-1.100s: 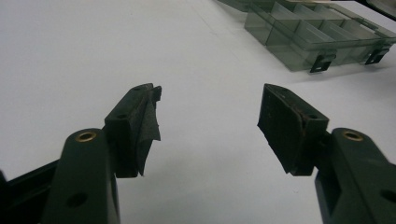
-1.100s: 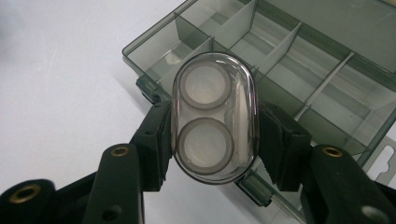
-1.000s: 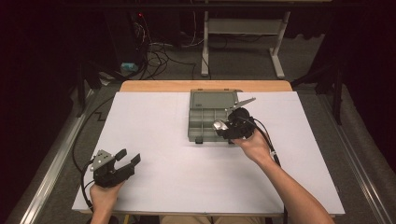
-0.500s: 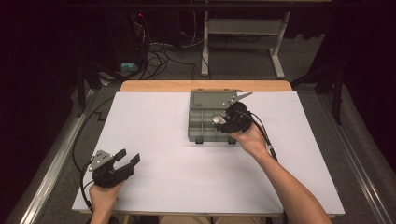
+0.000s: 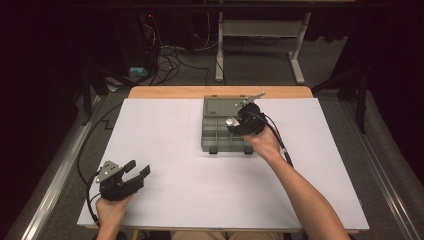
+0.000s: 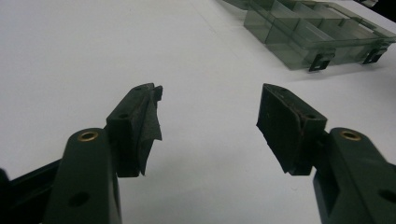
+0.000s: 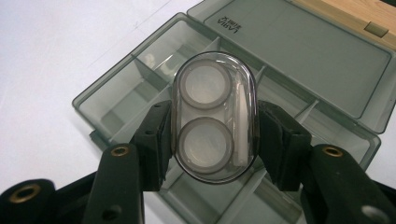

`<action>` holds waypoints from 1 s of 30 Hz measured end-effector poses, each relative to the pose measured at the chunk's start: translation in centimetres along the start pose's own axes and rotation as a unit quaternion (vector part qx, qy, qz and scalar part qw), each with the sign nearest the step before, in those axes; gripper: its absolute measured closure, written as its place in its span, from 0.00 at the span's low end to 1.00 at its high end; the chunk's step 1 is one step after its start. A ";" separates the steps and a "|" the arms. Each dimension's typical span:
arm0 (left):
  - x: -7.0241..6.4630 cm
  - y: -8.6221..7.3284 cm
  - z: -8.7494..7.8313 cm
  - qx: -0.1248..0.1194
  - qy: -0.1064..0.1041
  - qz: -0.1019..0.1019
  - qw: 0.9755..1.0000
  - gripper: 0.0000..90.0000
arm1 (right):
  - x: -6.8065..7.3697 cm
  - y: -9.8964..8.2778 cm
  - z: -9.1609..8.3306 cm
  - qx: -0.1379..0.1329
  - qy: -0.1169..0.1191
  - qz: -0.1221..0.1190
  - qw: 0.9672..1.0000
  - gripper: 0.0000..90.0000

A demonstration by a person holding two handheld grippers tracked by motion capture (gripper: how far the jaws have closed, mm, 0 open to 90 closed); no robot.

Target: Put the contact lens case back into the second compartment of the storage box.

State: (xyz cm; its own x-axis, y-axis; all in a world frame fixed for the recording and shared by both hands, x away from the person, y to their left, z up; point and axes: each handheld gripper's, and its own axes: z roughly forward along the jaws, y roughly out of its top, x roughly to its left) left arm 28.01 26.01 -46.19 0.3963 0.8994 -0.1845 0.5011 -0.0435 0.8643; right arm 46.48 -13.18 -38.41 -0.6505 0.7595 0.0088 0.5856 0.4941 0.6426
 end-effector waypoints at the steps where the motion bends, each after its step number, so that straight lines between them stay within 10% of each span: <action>1: 0.0 0.0 0.0 0.001 0.001 0.000 1.000 0.43 | -0.1 0.1 0.1 0.000 -0.001 0.001 1.000 0.55; 30: 0.1 0.0 0.1 0.008 -0.005 -0.002 1.000 0.43 | -0.9 1.5 3.7 0.006 -0.020 0.008 1.000 0.55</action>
State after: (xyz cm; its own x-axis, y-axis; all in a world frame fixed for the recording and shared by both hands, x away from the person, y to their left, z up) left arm 28.16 26.00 -46.23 0.4018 0.8950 -0.1936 0.5155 -0.0464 0.8556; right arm 49.66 -11.56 -40.29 -0.6212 0.7836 -0.0109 0.6022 0.4863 0.6331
